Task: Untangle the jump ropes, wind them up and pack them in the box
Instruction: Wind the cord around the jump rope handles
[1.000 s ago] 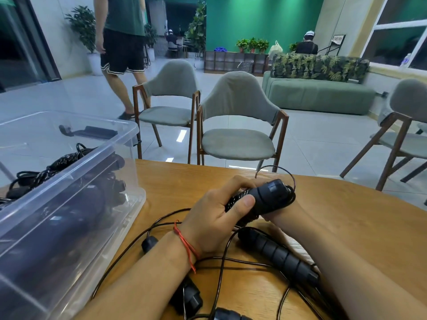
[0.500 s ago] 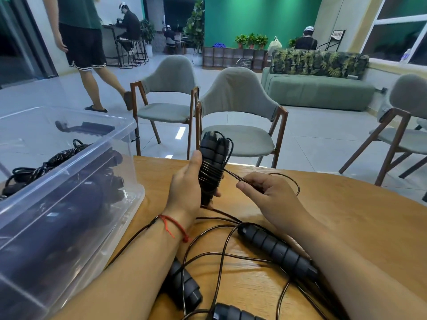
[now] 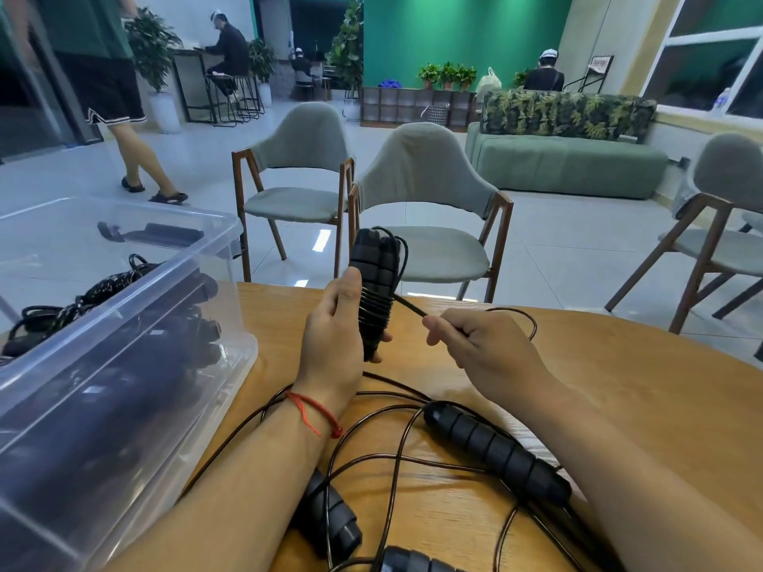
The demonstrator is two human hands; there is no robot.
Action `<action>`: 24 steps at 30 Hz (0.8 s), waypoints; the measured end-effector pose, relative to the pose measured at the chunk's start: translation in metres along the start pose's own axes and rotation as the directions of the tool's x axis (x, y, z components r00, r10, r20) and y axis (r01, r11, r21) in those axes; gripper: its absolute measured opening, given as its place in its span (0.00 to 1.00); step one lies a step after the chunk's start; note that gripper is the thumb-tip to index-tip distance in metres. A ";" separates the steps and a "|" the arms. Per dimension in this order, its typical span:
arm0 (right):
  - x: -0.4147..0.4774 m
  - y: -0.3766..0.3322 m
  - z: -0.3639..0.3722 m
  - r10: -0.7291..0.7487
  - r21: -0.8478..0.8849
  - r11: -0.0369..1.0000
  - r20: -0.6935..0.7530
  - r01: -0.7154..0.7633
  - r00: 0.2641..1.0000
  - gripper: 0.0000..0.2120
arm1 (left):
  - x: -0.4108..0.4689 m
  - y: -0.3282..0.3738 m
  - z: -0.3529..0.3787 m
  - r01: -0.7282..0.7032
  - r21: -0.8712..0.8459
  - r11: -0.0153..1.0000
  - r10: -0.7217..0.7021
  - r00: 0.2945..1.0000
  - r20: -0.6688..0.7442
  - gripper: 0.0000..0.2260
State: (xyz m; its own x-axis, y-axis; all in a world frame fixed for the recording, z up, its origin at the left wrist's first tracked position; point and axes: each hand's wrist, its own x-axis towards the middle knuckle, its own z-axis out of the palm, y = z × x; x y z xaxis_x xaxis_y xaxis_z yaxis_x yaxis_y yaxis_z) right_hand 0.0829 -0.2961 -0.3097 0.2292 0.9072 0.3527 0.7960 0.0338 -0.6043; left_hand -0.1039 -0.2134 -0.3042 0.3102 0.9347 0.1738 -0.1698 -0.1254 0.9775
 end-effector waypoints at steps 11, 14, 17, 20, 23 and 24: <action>-0.001 -0.026 -0.014 0.022 0.264 0.962 0.160 -0.064 0.987 0.13 | 0.001 -0.013 0.003 -0.174 0.302 0.937 0.142 0.982 0.127 0.23; -0.001 -0.025 -0.014 0.013 0.299 0.952 0.161 -0.061 0.987 0.14 | -0.003 -0.013 0.005 -0.233 0.405 0.884 0.168 0.967 0.189 0.21; -0.001 -0.024 -0.014 0.030 0.297 0.952 0.142 -0.071 0.989 0.15 | -0.007 -0.014 0.005 -0.289 0.471 0.833 0.191 0.950 0.246 0.24; -0.002 -0.026 -0.015 0.047 0.295 0.951 0.149 -0.089 0.988 0.16 | -0.008 -0.015 0.006 -0.319 0.570 0.758 0.217 0.946 0.241 0.32; -0.003 -0.030 -0.012 0.026 0.313 0.946 0.199 -0.089 0.980 0.18 | -0.006 -0.014 0.005 -0.321 0.682 0.657 0.253 0.946 0.201 0.30; -0.003 -0.032 -0.010 0.020 0.323 0.942 0.224 -0.093 0.974 0.19 | -0.006 -0.014 0.004 -0.315 0.724 0.613 0.257 0.947 0.194 0.29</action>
State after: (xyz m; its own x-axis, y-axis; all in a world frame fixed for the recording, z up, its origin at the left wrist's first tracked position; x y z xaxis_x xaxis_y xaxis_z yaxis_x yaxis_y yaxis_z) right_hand 0.0629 -0.3045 -0.2843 0.1137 0.9785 0.1719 0.5470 0.0828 -0.8330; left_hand -0.0994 -0.2186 -0.3184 0.4319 0.7880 0.4388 0.4756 -0.6124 0.6315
